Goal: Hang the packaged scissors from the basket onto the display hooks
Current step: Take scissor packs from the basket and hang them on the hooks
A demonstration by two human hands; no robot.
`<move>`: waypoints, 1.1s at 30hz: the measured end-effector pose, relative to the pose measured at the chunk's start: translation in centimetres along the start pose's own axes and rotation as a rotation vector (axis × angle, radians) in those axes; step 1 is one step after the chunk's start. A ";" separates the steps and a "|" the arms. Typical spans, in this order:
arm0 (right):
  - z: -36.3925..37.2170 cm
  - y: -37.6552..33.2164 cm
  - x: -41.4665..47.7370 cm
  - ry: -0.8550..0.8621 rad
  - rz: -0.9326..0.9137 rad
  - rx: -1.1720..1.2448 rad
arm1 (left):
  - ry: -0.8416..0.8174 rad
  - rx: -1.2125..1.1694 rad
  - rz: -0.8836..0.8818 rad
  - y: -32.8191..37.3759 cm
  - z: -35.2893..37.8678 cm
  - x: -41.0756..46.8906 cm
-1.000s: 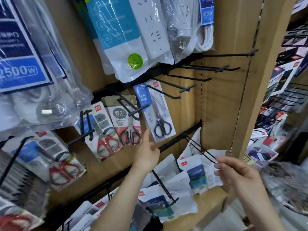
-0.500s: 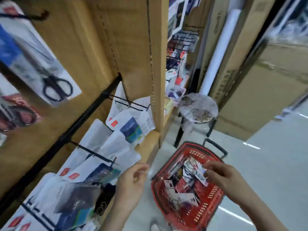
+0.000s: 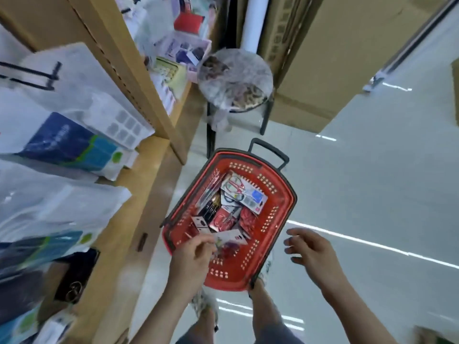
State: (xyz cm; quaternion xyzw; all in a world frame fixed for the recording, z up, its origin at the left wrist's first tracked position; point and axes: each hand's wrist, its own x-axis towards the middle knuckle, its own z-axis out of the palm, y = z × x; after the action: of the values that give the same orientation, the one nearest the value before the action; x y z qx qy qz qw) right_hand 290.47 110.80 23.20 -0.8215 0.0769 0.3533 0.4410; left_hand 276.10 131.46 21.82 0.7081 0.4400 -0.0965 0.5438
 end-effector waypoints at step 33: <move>15.0 18.4 24.2 -0.143 0.380 0.352 | -0.223 -0.158 -0.480 -16.8 13.4 24.3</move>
State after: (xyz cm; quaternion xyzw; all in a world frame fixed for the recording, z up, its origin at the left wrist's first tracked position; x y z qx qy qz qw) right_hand 292.64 115.95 -10.28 -0.6757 0.2585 0.4681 0.5074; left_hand 282.89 132.96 -9.81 0.5239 0.5386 -0.2652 0.6042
